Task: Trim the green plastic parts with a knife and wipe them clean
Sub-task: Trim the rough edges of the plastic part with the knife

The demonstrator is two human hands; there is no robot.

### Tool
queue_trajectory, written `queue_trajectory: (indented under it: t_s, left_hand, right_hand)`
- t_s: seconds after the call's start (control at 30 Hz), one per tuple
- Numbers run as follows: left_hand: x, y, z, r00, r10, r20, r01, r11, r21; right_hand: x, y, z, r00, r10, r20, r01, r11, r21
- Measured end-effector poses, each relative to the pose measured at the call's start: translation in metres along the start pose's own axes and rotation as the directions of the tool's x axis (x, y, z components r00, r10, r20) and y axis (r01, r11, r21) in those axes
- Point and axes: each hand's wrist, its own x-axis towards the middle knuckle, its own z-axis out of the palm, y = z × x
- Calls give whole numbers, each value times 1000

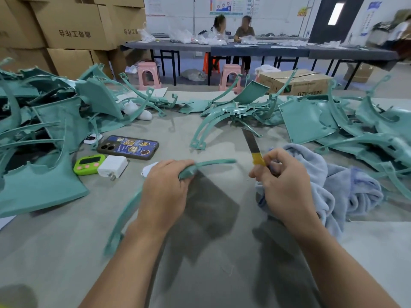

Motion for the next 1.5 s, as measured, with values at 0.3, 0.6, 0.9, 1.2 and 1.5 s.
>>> queue_trajectory:
  t_s: [0.3, 0.6, 0.9, 1.2, 1.5]
  left_hand:
    - [3, -4, 2, 981, -186, -63, 181, 980, -82]
    - [-1, -1, 4, 993, -72, -98, 70, 997, -30]
    - [-4, 2, 4, 995, -16, -98, 17, 1000, 10]
    - [-3, 1, 4, 993, -61, -102, 57, 997, -45]
    - [9, 1, 6, 741, -573, 351, 661, 528, -532]
  right_hand:
    - [-9, 1, 16, 995, -10, 98, 12, 1000, -19]
    - [8, 14, 16, 989, 120, 91, -123, 992, 28]
    - [14, 21, 11, 983, 129, 133, -146, 981, 126]
    - [21, 35, 1, 980, 180, 86, -180, 984, 1]
    - [20, 22, 4, 986, 73, 152, -130, 900, 415]
